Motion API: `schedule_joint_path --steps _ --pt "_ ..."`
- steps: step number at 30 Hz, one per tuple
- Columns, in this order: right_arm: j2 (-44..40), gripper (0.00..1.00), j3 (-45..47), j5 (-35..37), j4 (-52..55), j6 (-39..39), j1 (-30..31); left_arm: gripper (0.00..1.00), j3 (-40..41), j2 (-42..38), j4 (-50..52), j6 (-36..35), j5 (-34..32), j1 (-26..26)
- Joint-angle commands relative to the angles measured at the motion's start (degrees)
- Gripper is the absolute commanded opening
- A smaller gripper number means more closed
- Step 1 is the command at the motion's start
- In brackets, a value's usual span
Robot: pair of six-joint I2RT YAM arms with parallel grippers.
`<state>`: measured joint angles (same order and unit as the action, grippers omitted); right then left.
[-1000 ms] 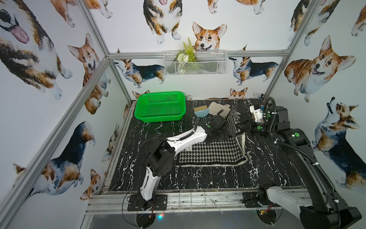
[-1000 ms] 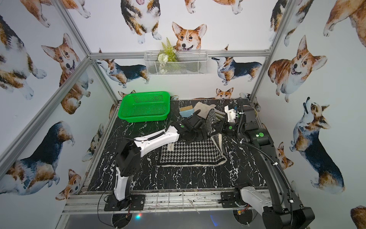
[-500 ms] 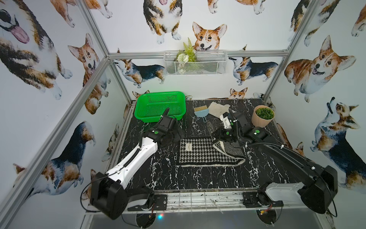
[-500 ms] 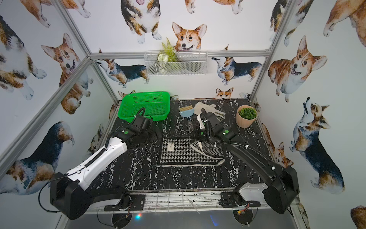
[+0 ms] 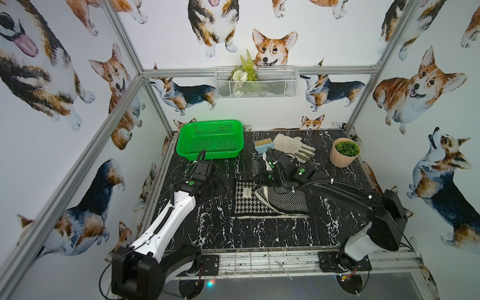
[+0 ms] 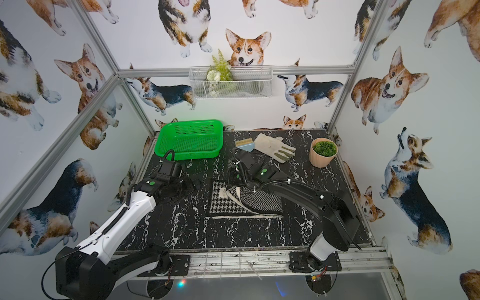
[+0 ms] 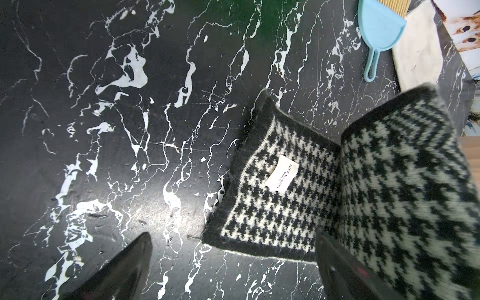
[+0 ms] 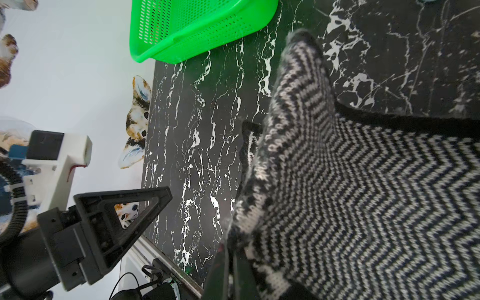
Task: Roll up the scarf and place it into the basket
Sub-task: Fold the scarf at the center of the board.
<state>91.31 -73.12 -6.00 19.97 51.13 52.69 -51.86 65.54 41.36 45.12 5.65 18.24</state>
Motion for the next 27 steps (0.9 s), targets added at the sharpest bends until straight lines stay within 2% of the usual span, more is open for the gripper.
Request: schedule_joint_path --steps 1,9,16,18,19,23,25,27 --pt "1.7 0.00 -0.1 1.0 -3.6 2.8 1.5 1.00 0.6 -0.6 -1.1 -0.7 0.7 -0.4" --pt "7.3 0.00 -2.0 -0.6 -5.0 3.8 4.8 1.00 2.1 -1.1 -1.8 -0.5 0.8 -0.8" --pt "11.9 0.01 1.2 -4.8 -12.7 7.6 7.0 1.00 4.9 -1.5 -2.6 -0.1 0.1 -0.9" --pt "13.1 0.18 0.8 -6.8 -13.5 7.4 7.0 1.00 5.2 -1.6 -3.0 0.2 0.1 -0.9" --pt "12.9 0.32 0.3 -6.3 -12.3 6.5 7.0 1.00 5.2 -1.6 -3.0 0.3 0.1 -0.8" --pt "9.6 0.76 -0.7 -3.4 -8.0 2.7 5.5 1.00 4.9 -1.7 -3.3 0.4 0.2 -0.8" --pt "7.1 0.88 -0.2 -3.7 -5.8 1.4 2.9 1.00 4.5 -1.6 -3.3 0.5 0.7 -0.8" --pt "4.2 0.91 0.5 -3.7 -2.6 -0.5 -0.6 1.00 3.7 -1.2 -3.5 0.8 1.0 -0.3"
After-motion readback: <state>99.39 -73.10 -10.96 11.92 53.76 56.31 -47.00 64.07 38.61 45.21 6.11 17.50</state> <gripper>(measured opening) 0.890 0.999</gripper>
